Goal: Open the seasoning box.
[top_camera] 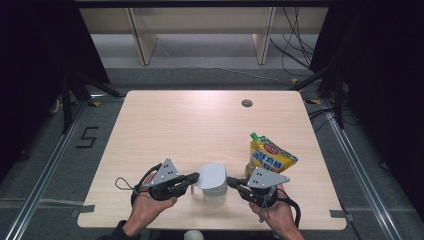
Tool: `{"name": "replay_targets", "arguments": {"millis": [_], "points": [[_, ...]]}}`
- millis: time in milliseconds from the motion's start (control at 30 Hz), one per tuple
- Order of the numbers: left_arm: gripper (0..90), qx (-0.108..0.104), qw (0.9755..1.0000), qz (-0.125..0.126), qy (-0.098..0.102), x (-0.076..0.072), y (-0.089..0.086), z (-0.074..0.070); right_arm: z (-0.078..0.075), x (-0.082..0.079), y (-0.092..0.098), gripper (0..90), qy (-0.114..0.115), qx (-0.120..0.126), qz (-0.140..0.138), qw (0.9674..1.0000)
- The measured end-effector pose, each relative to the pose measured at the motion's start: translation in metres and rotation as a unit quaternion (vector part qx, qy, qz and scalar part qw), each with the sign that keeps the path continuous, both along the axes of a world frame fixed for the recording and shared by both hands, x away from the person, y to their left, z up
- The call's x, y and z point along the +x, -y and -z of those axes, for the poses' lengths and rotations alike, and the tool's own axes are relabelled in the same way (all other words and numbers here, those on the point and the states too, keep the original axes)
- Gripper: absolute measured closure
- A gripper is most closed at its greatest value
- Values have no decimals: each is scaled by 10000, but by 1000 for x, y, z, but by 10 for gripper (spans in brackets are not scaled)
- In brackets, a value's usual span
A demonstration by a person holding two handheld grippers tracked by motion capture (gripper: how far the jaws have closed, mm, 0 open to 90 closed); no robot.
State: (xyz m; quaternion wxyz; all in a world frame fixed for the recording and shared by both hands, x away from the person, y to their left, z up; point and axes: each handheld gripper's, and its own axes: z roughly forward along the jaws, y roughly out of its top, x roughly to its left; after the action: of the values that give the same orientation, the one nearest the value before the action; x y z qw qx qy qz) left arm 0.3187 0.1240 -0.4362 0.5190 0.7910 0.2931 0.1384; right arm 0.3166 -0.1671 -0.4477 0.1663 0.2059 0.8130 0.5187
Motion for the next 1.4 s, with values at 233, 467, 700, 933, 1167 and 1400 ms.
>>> {"name": "replay_targets", "arguments": {"millis": [233,467,700,933,1167,1400], "points": [[534,79,9999,108,82,-6,-9,1,-9,0,-5,900,121,19,-46,9999],[306,209,9997,70,102,-15,-13,14,-14,1,-14,900,173,97,-65,9998],[216,234,9997,57,24,-22,-24,27,-22,2,-27,899,231,132,-216,9994],[151,360,9986,364,-122,-27,-26,40,-29,3,-44,893,351,147,-327,9987],[152,359,9986,379,-131,-27,-30,45,-30,4,-59,875,386,151,-400,9983],[160,262,9995,8,-176,-27,-33,49,-32,3,-61,854,319,121,-462,9984]]}}
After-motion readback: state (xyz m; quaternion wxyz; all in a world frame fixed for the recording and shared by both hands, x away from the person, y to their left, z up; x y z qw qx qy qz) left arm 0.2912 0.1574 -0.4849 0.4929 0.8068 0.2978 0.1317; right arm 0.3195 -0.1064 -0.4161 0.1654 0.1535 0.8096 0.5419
